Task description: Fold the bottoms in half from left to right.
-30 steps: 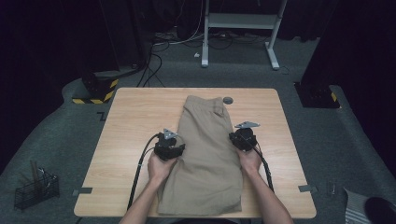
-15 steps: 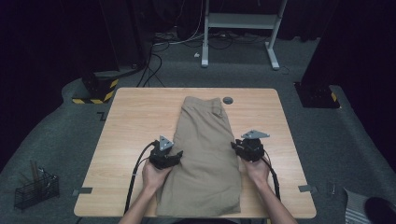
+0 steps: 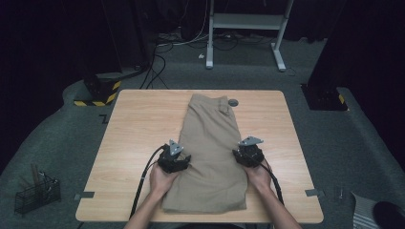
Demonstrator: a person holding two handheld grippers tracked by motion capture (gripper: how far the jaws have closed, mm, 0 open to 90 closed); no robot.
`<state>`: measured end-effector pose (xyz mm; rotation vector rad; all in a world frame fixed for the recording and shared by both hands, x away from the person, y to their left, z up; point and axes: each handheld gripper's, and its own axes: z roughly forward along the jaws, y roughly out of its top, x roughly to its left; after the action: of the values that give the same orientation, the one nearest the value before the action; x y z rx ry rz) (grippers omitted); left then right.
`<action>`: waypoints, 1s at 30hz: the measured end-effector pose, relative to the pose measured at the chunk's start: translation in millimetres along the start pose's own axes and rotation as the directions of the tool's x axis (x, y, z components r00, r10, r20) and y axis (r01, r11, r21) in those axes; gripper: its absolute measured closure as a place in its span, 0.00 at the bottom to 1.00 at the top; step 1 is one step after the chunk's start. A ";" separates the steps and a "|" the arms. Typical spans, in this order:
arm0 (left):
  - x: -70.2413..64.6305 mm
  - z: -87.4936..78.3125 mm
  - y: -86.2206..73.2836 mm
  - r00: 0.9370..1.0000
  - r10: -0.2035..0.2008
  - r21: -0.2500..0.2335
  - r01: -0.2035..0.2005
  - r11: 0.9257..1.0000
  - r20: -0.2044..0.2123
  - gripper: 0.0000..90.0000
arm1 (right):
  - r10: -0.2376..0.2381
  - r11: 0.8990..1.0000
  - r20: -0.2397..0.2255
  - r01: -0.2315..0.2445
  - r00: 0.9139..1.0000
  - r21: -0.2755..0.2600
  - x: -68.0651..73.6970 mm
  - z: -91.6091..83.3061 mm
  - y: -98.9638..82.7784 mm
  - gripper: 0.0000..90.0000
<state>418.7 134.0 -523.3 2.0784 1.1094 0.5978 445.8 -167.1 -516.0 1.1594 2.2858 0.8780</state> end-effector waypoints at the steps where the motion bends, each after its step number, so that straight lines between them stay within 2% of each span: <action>1: 0.5 4.2 4.6 1.000 -0.002 0.008 0.002 1.000 0.000 0.45 | 0.013 1.000 0.008 -0.013 1.000 0.008 -4.9 2.9 3.3 0.67; 2: 0.6 6.7 8.1 1.000 -0.002 0.012 0.003 1.000 -0.006 0.45 | 0.021 1.000 0.020 -0.021 1.000 0.012 -9.3 5.0 5.5 0.66; 4: 0.0 5.8 11.2 1.000 0.004 0.023 -0.003 1.000 -0.013 0.44 | 0.070 0.997 0.020 -0.070 0.997 0.020 -15.6 3.8 7.3 0.62; 5: -0.8 0.4 10.0 1.000 0.001 0.021 -0.001 1.000 -0.014 0.44 | 0.097 0.995 0.001 -0.097 0.995 0.004 -16.6 -2.0 6.4 0.61; 6: -1.2 -4.4 8.1 1.000 0.000 0.011 0.000 1.000 -0.013 0.43 | 0.113 0.993 -0.035 -0.115 0.993 -0.037 -16.0 -13.4 3.4 0.61; 8: -1.4 -17.2 1.4 1.000 -0.009 -0.004 0.009 1.000 0.003 0.43 | 0.121 0.989 -0.083 -0.128 0.989 -0.078 -10.2 -30.9 -2.9 0.60; 11: 0.0 -27.5 -9.2 0.999 -0.033 0.016 0.033 0.999 0.023 0.41 | 0.092 0.992 -0.116 -0.101 0.989 -0.079 6.9 -51.4 -15.7 0.58; 13: 1.3 -27.7 -16.9 0.999 -0.036 0.037 0.035 0.999 0.024 0.41 | 0.067 0.996 -0.111 -0.074 0.992 -0.053 15.2 -52.0 -23.0 0.56; 14: 1.9 -27.3 -19.4 0.999 -0.038 0.041 0.036 0.998 0.028 0.40 | 0.046 0.998 -0.084 -0.048 0.995 -0.030 19.3 -48.7 -26.7 0.55; 18: -0.2 -35.0 -26.7 1.000 -0.007 0.042 0.006 0.999 0.023 0.40 | 0.013 1.000 -0.027 -0.013 1.000 0.015 22.0 -41.3 -38.3 0.50; 19: -0.8 -37.9 -29.0 0.999 -0.010 0.047 0.009 0.999 0.033 0.39 | 0.024 1.000 -0.032 -0.024 0.999 -0.001 20.2 -43.2 -43.3 0.50; 20: -1.2 -39.8 -30.2 0.999 -0.015 0.051 0.013 0.999 0.039 0.38 | 0.056 0.998 -0.051 -0.056 0.997 -0.001 17.3 -46.0 -47.2 0.49; 23: -2.1 -46.6 -33.2 0.998 -0.024 0.036 0.022 0.999 0.050 0.37 | 0.079 0.997 -0.059 -0.079 0.995 -0.003 12.6 -51.0 -54.0 0.48; 24: -1.6 -48.1 -32.7 0.999 -0.040 0.015 0.040 0.999 0.035 0.37 | 0.093 0.996 -0.069 -0.093 0.993 -0.005 11.5 -52.3 -54.8 0.48; 26: 0.0 -47.1 -30.7 0.997 -0.078 -0.024 0.078 0.997 0.023 0.34 | 0.108 0.993 -0.089 -0.113 0.990 -0.044 8.6 -54.6 -54.1 0.50; 28: 3.1 -41.0 -26.6 0.994 -0.107 -0.025 0.108 0.994 0.021 0.32 | 0.130 0.986 -0.098 -0.139 0.987 -0.087 6.4 -54.8 -50.7 0.49; 30: 7.4 -33.6 -22.9 0.991 -0.135 -0.015 0.135 0.991 0.014 0.30 | 0.153 0.981 -0.101 -0.164 0.983 -0.101 4.0 -50.5 -46.2 0.49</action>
<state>388.2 161.4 -518.2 1.9728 1.2224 0.5248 386.9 -201.9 -513.0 1.2907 2.2099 1.1236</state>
